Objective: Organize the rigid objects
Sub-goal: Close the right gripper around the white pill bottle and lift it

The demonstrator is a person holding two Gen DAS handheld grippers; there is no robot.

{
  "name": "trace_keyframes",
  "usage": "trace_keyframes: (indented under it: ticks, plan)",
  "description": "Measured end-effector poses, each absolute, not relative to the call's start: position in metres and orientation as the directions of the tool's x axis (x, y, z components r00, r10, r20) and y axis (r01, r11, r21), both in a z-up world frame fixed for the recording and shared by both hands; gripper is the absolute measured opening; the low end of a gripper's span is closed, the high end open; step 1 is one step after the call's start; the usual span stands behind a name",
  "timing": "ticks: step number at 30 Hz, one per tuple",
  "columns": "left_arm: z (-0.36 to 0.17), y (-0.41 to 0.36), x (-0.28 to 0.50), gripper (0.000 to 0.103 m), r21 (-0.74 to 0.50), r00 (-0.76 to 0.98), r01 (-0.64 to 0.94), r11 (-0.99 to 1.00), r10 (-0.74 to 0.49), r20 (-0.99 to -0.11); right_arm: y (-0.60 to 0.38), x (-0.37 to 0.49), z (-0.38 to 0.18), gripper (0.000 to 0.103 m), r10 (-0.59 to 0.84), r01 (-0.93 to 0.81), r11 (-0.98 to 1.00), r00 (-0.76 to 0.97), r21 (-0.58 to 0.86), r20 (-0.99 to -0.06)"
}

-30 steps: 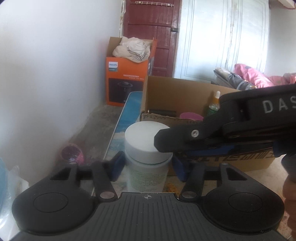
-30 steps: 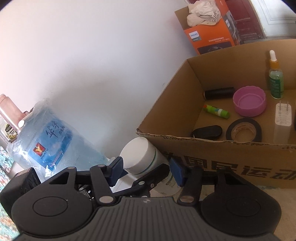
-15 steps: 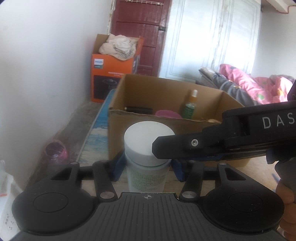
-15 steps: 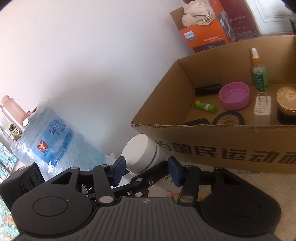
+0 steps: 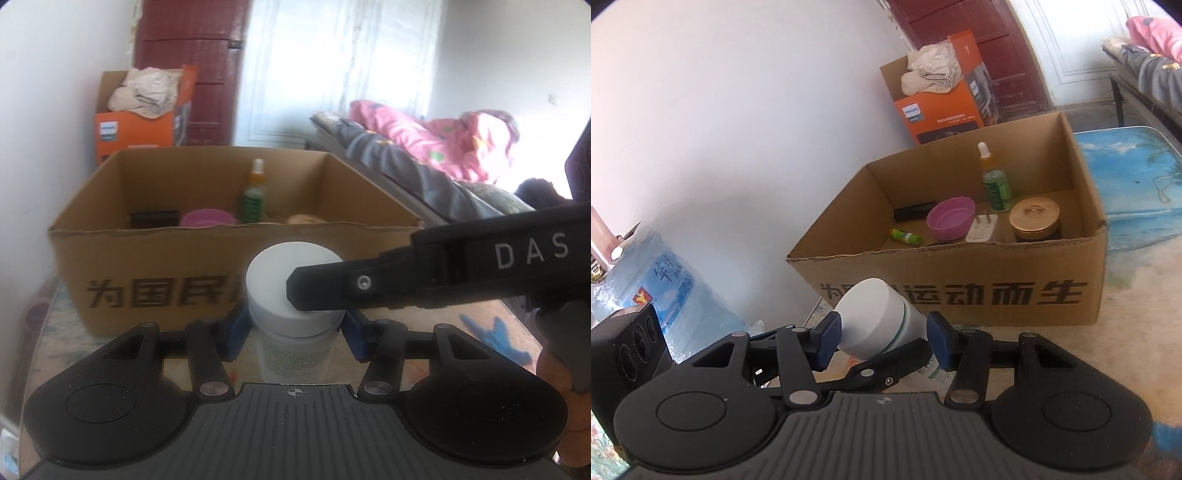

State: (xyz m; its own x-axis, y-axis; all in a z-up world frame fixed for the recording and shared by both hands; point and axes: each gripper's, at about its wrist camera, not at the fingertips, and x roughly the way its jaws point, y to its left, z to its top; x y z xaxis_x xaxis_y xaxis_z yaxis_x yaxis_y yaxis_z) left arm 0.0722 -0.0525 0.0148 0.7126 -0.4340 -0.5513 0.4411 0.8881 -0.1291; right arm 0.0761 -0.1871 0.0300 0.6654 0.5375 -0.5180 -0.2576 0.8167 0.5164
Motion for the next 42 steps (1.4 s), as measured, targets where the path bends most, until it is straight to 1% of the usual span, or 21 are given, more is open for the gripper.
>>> trace_keyframes:
  ticks: [5,16,20,42]
  plan:
    - [0.009,-0.071,0.073,0.053,-0.109,0.684,0.485,0.868,-0.454,-0.571,-0.205,0.075,0.024,0.055,0.52,-0.217,0.817,0.679,0.534,-0.518]
    - [0.005,-0.082,0.076,0.055,-0.063,0.671,0.502,0.862,-0.435,-0.601,-0.215,0.077,0.018,0.055,0.522,-0.198,0.806,0.681,0.557,-0.513]
    - [0.004,-0.089,0.077,0.055,-0.047,0.672,0.499,0.865,-0.421,-0.609,-0.218,0.08,0.015,0.055,0.534,-0.191,0.793,0.673,0.578,-0.511]
    - [0.006,-0.097,0.078,0.054,-0.044,0.675,0.469,0.882,-0.391,-0.626,-0.221,0.086,0.009,0.056,0.56,-0.177,0.766,0.655,0.618,-0.507]
